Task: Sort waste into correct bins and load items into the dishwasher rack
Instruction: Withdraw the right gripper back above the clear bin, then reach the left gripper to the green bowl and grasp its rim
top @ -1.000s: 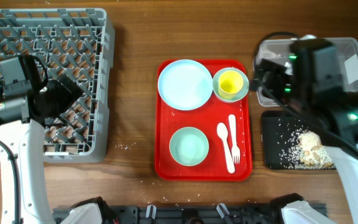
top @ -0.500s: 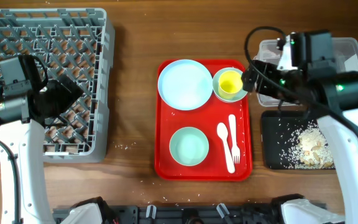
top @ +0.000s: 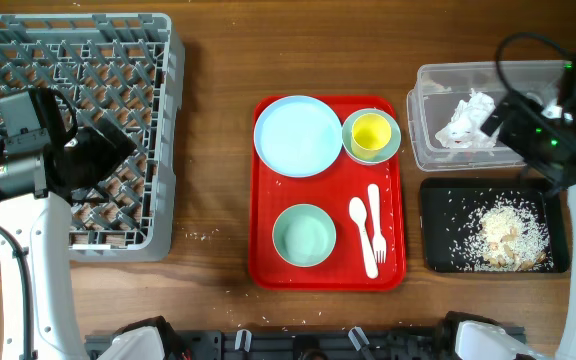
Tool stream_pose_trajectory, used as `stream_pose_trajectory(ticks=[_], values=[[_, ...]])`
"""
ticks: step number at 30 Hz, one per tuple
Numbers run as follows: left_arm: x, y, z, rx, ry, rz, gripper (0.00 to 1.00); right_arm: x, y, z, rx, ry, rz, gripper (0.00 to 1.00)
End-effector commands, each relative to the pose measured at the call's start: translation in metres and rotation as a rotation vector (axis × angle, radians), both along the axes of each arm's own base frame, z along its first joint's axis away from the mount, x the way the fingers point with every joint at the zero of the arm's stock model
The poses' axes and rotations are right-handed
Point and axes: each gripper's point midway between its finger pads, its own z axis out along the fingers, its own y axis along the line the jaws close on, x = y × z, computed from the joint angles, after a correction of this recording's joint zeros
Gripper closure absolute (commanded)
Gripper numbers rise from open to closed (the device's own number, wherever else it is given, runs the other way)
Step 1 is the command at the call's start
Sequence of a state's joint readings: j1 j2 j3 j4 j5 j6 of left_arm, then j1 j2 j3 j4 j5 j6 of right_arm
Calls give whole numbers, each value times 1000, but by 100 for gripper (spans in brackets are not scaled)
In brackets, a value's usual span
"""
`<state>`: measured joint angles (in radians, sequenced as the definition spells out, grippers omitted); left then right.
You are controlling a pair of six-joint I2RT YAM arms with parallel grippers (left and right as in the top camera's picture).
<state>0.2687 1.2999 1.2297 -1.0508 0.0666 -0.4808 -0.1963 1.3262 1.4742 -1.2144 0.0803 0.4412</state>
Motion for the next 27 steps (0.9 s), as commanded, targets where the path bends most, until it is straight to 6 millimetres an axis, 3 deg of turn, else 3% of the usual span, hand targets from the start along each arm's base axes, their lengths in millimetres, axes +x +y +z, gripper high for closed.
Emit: stream_pose_trajectory(ticks=[1,6,11,14,17,18,20,23,25,27], values=[[4,-59,12,-325,-52,-141,0,-4,-4,9,4,-26,-21,0],[-13,-158,39,-624,-115,-553,0,-4,-4,9,4,-26,-21,0],[-49,-248,31,-600,-17,-857,0,-4,-4,9,4,-26,-21,1],[-70,-311,43,-580,-96,-1112,0,-4,-4,9,4,-26,-21,0],[-76,-344,52,-543,-194,-1230,0,-4,-4,9,4,-26,-21,0],[-73,-352,48,-507,-194,-1194,0,-4,-4,9,4,-26,-21,0],[-68,-355,27,-425,-119,-1063,0,-4,-4,9,4,-26,-22,0],[-77,-363,-9,-316,-12,-1026,1,-4,-4,8,4,-25,-21,0],[-87,-374,-32,-272,53,-1014,9,-3,-4,8,4,-24,-22,0],[-92,-381,-53,-216,100,-976,11,-3,-4,8,4,-24,-22,0]])
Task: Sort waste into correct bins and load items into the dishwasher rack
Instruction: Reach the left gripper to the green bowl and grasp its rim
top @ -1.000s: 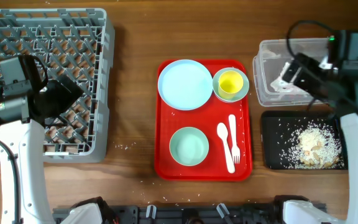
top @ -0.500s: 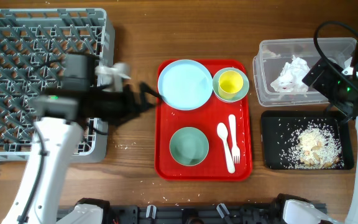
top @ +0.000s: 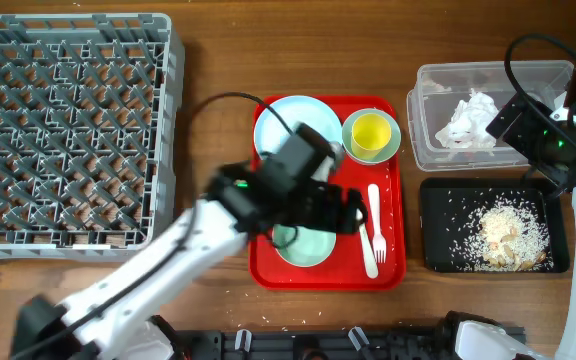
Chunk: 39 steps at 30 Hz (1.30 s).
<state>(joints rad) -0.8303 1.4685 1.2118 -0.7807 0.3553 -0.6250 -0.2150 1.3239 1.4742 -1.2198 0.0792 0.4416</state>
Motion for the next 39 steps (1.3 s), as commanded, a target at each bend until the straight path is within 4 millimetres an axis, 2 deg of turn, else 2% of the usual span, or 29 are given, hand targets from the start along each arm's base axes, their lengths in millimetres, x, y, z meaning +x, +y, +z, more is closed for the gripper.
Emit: stream_pose_trajectory(ticks=[1,3,6,10,14,20,23,27,31,35,39], values=[[0,-1,-49,203,11,148,15,-1,1,8,2,-26,-3,0],[-1,4,-75,306,37,243,22,0,1,7,3,-23,-3,0],[-6,-1,-99,358,60,265,37,0,1,6,4,-19,-3,0],[-11,-8,-120,397,67,240,43,1,1,5,4,-18,-3,0],[-14,-6,-140,468,40,256,47,1,1,5,4,-18,-3,0],[-15,-9,-146,486,-4,251,63,1,1,5,4,-18,-3,0],[-16,-9,-149,507,-32,244,63,1,1,5,4,-18,-3,1],[-28,-16,-163,528,-34,205,64,1,1,5,4,-18,-3,0],[-27,-16,-163,530,-37,207,70,1,1,5,4,-18,-3,0],[-25,-15,-163,534,-46,213,87,1,1,5,4,-18,-3,0],[-24,-14,-162,533,-46,215,95,1,1,5,4,-18,-3,0]])
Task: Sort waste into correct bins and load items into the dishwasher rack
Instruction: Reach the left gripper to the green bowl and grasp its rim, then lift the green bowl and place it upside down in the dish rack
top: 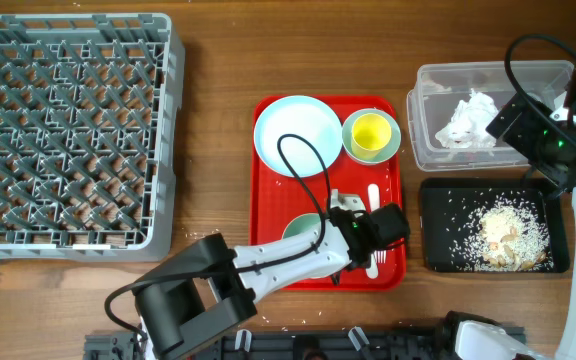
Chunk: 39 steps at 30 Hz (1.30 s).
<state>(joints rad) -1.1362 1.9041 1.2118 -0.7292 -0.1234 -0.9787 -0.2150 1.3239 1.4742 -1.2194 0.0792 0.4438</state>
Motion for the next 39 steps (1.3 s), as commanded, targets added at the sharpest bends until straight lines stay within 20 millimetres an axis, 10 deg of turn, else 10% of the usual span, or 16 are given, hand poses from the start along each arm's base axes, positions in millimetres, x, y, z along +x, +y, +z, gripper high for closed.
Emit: stream_pose_trajectory(ticks=[1,11,26,39], values=[[3,3,-4,10,-4,18,96,1,1,5,3,-17,-1,0],[10,13,29,-4,-10,47,96,1,1,5,3,-17,-1,0],[83,78,199,-300,-349,12,96,1,1,5,3,-18,-1,0],[247,262,294,-596,-764,428,96,1,1,6,2,-20,-1,0]])
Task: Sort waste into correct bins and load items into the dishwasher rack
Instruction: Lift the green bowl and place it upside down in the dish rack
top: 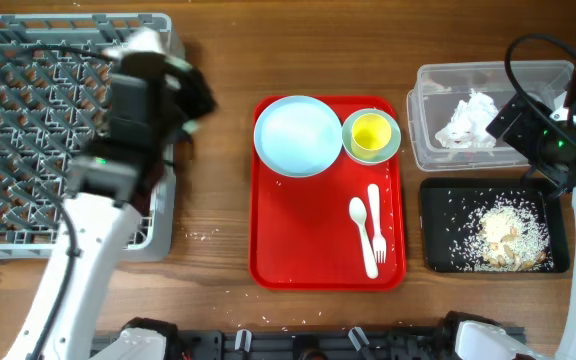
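On the red tray [268, 250] lie a large pale blue plate [297, 135], a yellow cup [371, 131] on a small green plate [393, 146], a white spoon [360, 232] and a white fork [376, 220]. The grey dishwasher rack [58, 140] fills the far left. My left gripper [196, 100] hangs over the rack's right edge; the arm hides its fingers and anything in them. Over the clear bin [438, 150], which holds a crumpled tissue [468, 115], my right gripper [508, 115] hovers with its jaws unclear.
A black tray [443, 200] holding rice and food scraps sits at the right front, below the clear bin. Loose rice grains lie scattered on the wooden table near the rack's front right corner and the red tray.
My left arm has moved from the front of the red tray to the rack's right edge at the far left. The green bowl is gone from the tray. The right arm has not moved.
At first my left arm was over the rack and the green bowl sat front left on the tray. Then the arm reached over the bowl, then lay low across the tray's front. Now it is back at the rack and the bowl is off the tray.
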Tool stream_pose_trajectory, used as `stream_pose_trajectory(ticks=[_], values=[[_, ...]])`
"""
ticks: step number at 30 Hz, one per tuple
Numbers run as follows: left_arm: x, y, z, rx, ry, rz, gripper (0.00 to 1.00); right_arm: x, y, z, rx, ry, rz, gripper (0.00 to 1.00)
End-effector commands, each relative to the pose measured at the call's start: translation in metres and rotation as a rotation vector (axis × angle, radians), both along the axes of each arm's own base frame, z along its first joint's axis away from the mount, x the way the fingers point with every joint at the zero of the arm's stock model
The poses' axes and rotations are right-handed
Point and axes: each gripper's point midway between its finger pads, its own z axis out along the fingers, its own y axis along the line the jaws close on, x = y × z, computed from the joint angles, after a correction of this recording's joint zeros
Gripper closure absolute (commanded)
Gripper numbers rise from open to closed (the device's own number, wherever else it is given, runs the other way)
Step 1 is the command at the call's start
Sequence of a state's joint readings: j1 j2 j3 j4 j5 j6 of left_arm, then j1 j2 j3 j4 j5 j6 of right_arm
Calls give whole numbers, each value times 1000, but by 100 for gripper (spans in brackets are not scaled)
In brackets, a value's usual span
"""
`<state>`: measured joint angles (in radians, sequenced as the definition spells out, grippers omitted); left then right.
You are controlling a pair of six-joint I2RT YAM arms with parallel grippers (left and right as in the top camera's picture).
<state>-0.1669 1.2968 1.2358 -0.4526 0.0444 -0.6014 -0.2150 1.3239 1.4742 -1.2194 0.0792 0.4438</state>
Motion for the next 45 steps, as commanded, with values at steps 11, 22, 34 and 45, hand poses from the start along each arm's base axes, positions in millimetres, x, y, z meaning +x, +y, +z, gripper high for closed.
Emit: stream_pose_trajectory(ticks=[11,22,34,45], values=[[111,106,-30,-139,-303,-254,96,1,1,6,2,-21,-1,0],[113,196,-70,-143,-280,-106,96,1,1,6,2,-20,-1,0],[122,237,-99,-257,-315,-36,96,1,1,6,2,-21,-1,0],[108,264,-120,-303,-256,11,96,1,1,6,2,-20,-1,0]])
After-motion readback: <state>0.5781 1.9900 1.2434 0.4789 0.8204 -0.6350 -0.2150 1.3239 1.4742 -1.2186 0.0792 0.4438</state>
